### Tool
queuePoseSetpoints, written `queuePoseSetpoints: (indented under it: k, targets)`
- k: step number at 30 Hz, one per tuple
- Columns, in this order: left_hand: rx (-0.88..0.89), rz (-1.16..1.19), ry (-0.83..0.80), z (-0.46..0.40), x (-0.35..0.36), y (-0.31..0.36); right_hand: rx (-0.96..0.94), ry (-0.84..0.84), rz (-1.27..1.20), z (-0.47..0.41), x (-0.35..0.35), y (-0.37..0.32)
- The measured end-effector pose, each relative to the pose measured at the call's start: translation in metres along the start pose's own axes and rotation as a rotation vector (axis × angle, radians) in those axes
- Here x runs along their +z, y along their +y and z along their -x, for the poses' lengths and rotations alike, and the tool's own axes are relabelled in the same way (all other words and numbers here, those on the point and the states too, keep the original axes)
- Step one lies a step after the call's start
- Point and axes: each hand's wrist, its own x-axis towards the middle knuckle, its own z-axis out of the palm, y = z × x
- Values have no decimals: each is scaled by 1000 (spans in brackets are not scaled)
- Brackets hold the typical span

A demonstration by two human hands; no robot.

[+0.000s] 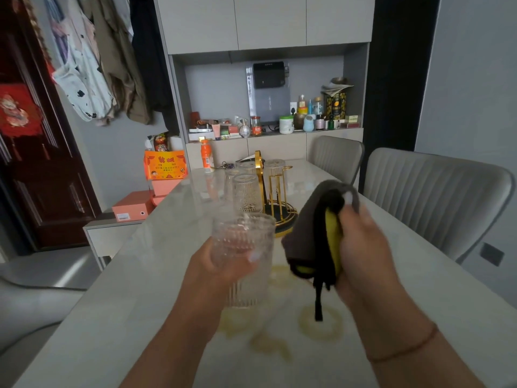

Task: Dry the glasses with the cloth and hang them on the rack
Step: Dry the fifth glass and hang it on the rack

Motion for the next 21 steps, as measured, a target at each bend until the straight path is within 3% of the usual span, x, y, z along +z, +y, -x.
queuePoseSetpoints:
  k: [4, 7, 10, 14, 17, 21]
  targets:
    - [25, -109, -122, 4, 1, -3, -330, -112, 448, -4, 15, -20]
    - [62, -183, -161, 2, -3, 0, -533, -376, 728, 3, 18, -16]
    - [80, -222, -187, 1, -8, 5, -583, -737, 887, 8, 12, -24]
    - [104, -298, -279, 1, -4, 8, -540, -978, 1318, 0, 9, -25]
    - [100, -382, -368, 2, 1, 12, -381, -1151, 1280, -4, 9, -31]
    - [35, -233, -430, -3, -9, 15, -264, -1031, 768, -14, -14, -54]
